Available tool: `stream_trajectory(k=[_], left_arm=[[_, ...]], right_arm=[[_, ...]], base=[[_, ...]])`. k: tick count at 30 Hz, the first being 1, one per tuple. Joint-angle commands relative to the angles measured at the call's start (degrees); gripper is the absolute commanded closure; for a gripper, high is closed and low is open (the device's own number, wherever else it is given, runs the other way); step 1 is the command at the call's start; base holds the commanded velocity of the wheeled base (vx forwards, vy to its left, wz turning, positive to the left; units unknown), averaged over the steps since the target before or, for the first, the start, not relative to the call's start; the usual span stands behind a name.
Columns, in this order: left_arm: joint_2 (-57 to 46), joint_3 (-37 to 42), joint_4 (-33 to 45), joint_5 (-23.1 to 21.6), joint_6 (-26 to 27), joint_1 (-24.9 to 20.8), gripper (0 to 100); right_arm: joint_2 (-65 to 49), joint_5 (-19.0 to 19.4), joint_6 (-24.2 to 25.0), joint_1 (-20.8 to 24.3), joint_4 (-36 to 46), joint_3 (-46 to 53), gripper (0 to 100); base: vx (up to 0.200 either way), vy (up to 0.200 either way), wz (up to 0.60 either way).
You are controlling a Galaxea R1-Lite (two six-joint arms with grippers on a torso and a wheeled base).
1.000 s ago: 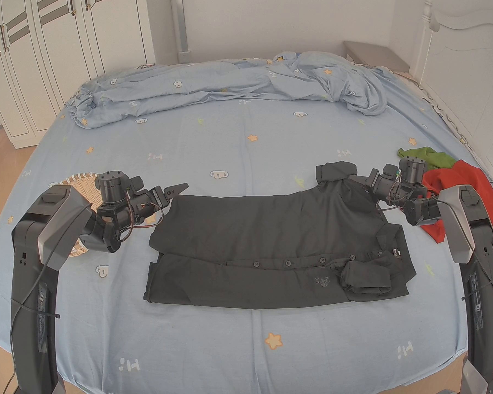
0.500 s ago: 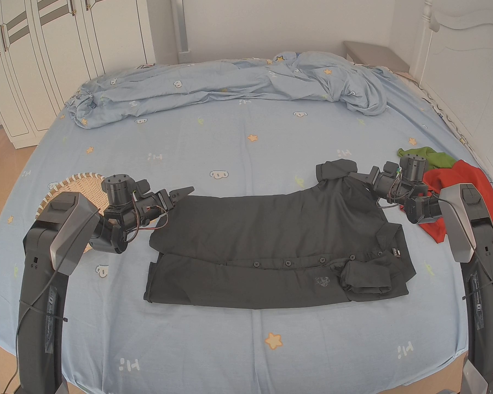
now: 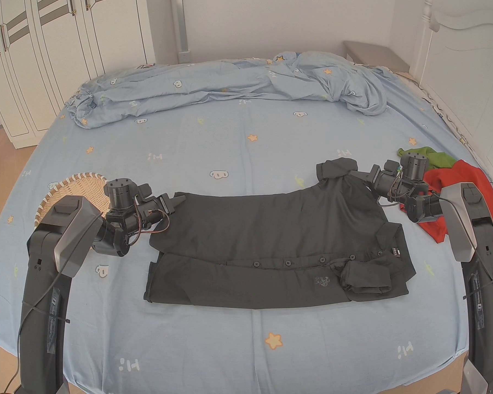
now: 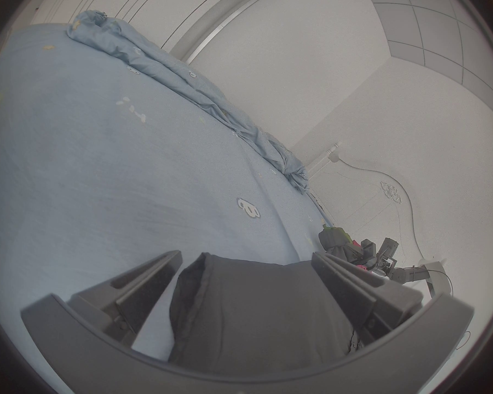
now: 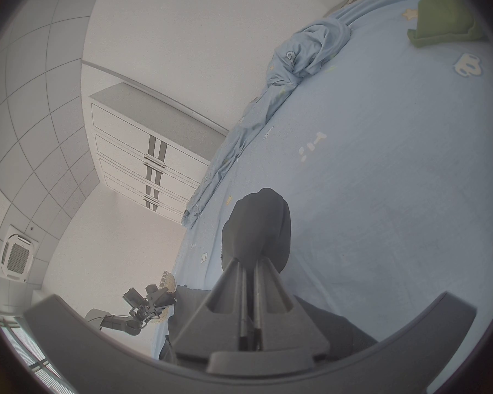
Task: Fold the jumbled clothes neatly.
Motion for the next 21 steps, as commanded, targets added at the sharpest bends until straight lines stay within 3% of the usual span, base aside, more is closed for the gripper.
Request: stream_trajectory(k=[1,21], left_arm=[[-0.7,0.4,-0.1,0.0,0.0,0.3,100],[-11.3,17.7,-8.3,-3.3,0.1,0.4,100]], right_arm=[[-2.0,0.0,-0.1,0.1,-0.3,1.1,100],[-16.6,1.9,0.1,0.2,-16.0,29.8,100]], base=[[0.0,0.0,0.0],[0.0,0.0,0.0]])
